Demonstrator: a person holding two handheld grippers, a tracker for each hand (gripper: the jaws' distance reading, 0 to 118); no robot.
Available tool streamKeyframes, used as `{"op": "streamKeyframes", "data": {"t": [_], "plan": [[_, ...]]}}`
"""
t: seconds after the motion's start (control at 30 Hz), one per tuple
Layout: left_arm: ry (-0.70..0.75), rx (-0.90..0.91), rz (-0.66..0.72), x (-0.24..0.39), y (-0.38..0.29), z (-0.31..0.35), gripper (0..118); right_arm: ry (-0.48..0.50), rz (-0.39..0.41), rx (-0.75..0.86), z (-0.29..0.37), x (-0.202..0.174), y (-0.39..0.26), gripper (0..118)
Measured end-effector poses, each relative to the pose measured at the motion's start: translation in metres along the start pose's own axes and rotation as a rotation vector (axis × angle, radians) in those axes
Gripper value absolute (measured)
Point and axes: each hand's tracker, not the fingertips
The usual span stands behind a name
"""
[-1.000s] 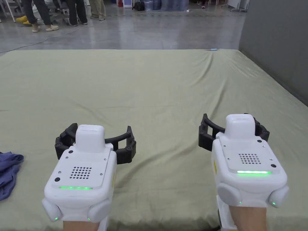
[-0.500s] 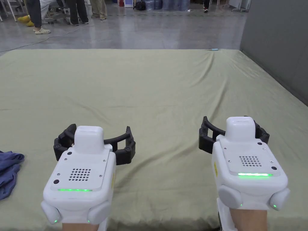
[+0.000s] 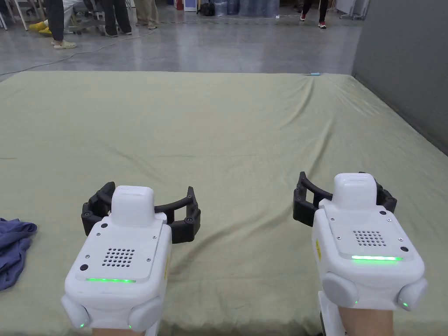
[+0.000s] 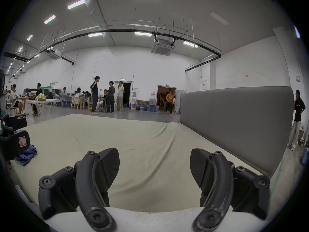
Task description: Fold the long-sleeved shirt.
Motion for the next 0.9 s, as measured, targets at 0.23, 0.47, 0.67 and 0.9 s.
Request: {"op": "streamKeyframes", "data": {"t": [0.23, 0.47, 0.67, 0.9], "plan": [[0.006, -0.007, -0.019, 0.004, 0.0, -0.003, 117, -0.109, -0.063, -0.148, -0.009, -0.008, 0.003, 89], [0.015, -0.008, -0.016, 0.001, -0.001, -0.002, 117, -0.039, -0.145, -0.124, -0.003, 0.0, 0.011, 89], [0.022, -0.014, -0.016, -0.001, -0.002, -0.003, 117, -0.037, -0.121, -0.107, 0.0, -0.001, 0.012, 89], [0.017, -0.021, -0.013, -0.001, -0.004, -0.004, 117, -0.007, -0.06, -0.083, 0.004, -0.009, 0.002, 89]]}}
